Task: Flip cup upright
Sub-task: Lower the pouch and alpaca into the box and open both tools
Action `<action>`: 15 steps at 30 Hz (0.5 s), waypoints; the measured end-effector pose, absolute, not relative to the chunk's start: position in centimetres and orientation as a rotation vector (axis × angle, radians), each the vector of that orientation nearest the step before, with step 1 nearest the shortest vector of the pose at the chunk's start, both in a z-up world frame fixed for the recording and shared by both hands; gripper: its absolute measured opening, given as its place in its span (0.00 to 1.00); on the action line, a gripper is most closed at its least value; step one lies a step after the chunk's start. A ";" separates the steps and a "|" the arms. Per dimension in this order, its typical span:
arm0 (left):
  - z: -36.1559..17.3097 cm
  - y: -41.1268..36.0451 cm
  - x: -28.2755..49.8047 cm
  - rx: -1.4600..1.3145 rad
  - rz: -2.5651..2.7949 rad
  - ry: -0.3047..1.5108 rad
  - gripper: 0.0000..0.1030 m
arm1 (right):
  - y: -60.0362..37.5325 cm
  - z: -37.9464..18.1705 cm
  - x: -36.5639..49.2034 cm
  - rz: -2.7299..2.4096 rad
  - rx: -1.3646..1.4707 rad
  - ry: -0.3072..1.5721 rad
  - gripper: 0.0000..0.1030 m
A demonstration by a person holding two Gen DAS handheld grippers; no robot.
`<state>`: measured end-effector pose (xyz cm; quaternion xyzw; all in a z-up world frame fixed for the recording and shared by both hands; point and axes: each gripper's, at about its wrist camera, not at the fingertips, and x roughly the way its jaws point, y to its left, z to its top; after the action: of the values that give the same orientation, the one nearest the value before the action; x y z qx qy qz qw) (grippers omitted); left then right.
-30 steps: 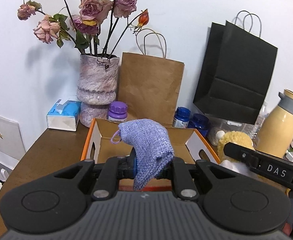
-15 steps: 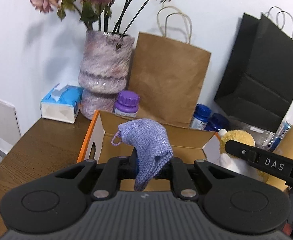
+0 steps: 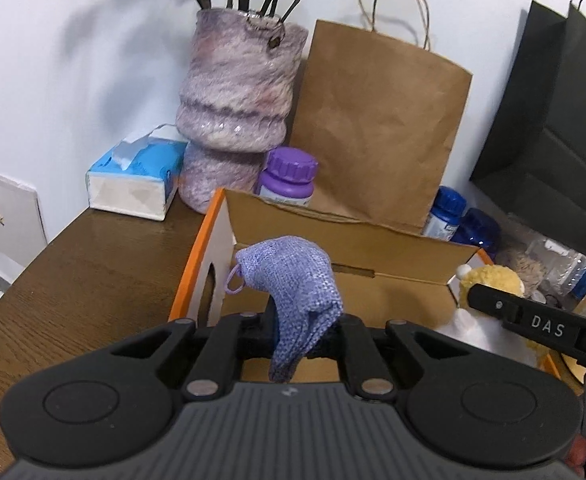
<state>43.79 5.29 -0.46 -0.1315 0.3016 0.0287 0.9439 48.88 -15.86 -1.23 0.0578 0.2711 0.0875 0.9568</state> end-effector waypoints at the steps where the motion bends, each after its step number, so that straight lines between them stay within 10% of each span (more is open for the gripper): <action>1: -0.6 5.3 43.9 -0.266 0.061 0.617 0.10 | -15.9 -1.4 49.0 0.175 0.116 0.554 0.44; 9: -0.6 5.1 43.9 -0.256 0.070 0.610 0.19 | -16.0 -1.8 49.1 0.172 0.110 0.553 0.45; 12: -0.3 5.3 43.5 -0.255 0.080 0.591 0.56 | -16.0 -1.9 49.0 0.170 0.102 0.557 0.51; 15: 0.2 5.1 43.1 -0.229 0.093 0.565 0.76 | -16.3 -1.9 48.5 0.163 0.103 0.530 0.96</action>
<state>43.14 5.09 0.22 -0.1127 0.2778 0.0460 0.9529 48.54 -16.31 -1.87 0.0510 0.2616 0.0802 0.9605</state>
